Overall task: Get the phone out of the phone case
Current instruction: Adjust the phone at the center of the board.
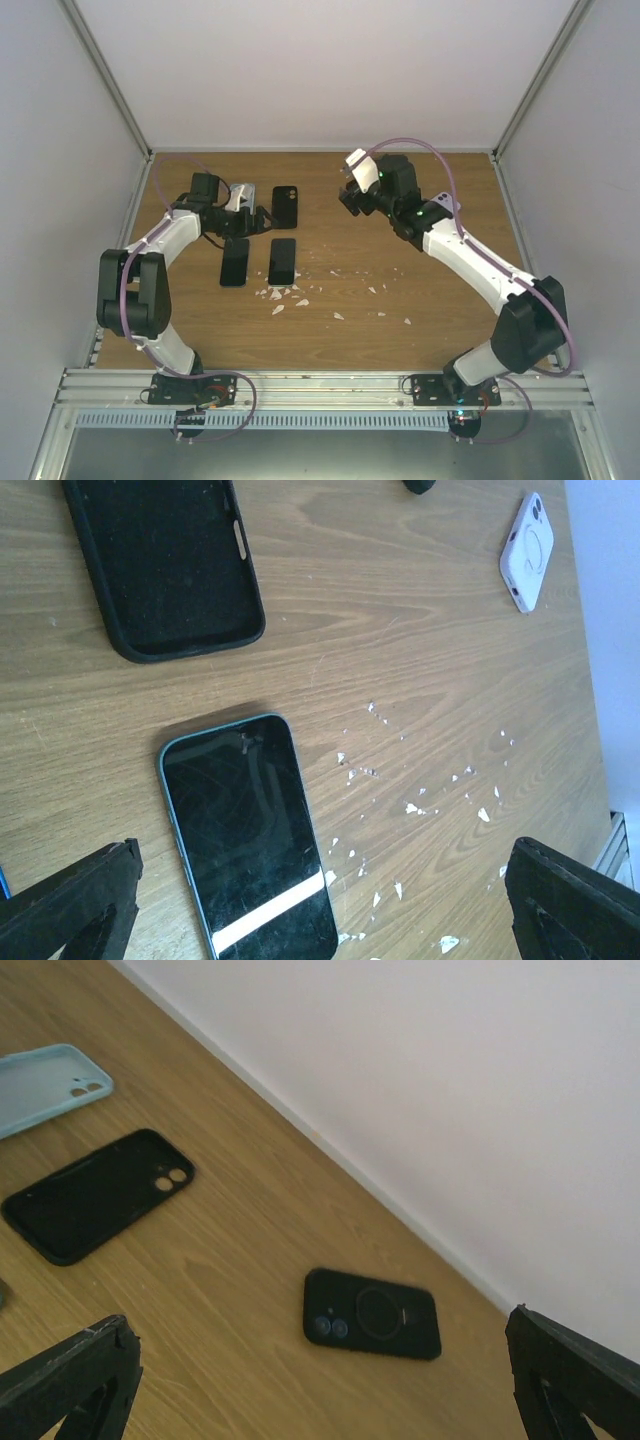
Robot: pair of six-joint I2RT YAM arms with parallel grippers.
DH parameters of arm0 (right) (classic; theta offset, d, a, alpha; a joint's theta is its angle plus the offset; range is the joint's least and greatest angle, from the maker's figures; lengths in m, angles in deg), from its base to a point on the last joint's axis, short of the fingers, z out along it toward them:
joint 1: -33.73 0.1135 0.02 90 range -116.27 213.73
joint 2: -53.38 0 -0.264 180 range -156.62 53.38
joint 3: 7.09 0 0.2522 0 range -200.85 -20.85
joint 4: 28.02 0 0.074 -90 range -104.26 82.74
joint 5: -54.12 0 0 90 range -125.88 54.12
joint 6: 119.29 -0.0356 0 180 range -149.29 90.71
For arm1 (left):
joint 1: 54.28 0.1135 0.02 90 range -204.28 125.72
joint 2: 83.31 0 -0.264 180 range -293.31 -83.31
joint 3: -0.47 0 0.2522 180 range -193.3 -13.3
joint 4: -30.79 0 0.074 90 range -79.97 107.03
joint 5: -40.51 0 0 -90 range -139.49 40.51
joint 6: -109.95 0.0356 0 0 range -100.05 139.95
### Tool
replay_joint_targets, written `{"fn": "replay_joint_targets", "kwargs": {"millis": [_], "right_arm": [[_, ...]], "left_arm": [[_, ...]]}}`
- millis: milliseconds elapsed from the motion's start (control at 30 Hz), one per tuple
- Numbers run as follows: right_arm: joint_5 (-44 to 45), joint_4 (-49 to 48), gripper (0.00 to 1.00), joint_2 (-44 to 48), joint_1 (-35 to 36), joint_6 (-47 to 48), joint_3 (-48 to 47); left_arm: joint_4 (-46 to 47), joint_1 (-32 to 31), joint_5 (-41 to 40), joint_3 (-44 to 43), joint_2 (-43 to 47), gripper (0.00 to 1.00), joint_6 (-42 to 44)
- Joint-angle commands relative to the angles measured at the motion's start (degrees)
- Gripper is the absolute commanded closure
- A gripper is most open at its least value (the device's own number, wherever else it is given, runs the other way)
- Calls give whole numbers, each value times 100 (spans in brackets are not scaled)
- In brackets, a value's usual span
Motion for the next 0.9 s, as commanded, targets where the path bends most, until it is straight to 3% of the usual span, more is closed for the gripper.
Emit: {"fn": "replay_joint_targets", "kwargs": {"millis": [0,433,867], "right_arm": [[-172,40,0,-199,-427,-802,-51],[123,-60,0,-1572,-1225,-572,-372],[654,735,0,-4003,-1324,-1280,-3107]], "left_arm": [[162,-37,-100,-152,198,1,88],[187,-121,-75,-223,29,1,52],[228,-137,-160,-155,58,1,66]]}}
